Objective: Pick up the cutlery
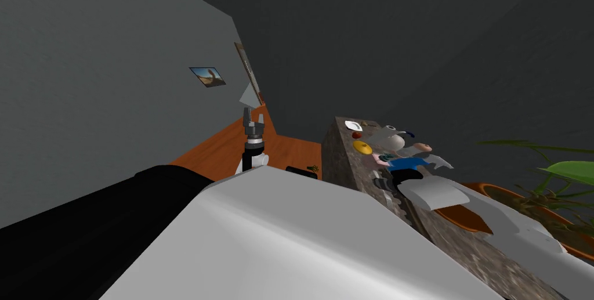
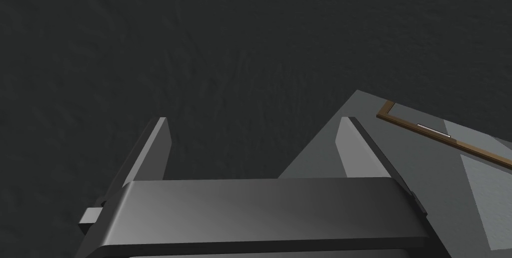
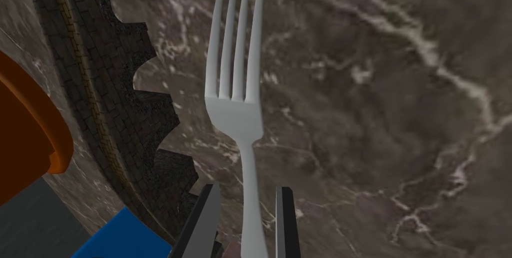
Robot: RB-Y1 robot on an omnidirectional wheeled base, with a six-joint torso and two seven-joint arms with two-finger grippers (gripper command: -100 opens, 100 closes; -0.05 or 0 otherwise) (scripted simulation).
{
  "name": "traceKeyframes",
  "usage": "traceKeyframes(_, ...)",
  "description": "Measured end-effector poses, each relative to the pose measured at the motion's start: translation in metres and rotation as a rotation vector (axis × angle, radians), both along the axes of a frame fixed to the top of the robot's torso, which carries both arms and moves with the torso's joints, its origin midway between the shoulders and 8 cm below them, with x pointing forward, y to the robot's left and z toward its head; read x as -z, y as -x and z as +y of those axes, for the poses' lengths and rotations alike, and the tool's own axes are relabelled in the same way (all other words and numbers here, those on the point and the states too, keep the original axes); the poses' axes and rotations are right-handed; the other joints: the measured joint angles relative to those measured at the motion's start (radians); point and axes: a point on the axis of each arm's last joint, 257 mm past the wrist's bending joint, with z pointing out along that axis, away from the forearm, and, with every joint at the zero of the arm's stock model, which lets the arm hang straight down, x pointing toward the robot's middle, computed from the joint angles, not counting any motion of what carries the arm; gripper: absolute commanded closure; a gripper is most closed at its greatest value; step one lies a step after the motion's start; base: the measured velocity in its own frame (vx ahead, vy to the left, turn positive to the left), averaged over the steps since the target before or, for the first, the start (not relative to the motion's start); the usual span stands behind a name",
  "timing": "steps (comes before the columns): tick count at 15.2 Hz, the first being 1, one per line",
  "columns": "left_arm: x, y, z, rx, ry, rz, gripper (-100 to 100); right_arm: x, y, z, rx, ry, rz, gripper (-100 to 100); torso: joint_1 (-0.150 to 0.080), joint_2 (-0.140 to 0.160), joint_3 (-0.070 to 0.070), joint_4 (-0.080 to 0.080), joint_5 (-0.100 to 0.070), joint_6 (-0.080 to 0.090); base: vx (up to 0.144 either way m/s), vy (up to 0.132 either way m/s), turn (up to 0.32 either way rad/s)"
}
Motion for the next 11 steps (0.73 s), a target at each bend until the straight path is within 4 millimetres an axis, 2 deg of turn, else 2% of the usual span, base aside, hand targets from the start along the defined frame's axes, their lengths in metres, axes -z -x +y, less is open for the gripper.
traceKeyframes(11, 0.000, 0.000, 0.000, 0.000, 0.000, 0.000, 0, -0.018, 0.010, -0.048, 0.003, 0.009, -0.011, 100, 0.002, 0.000, 0.000, 0.000, 0.001, 0.000, 0.019, 0.069, 0.005)
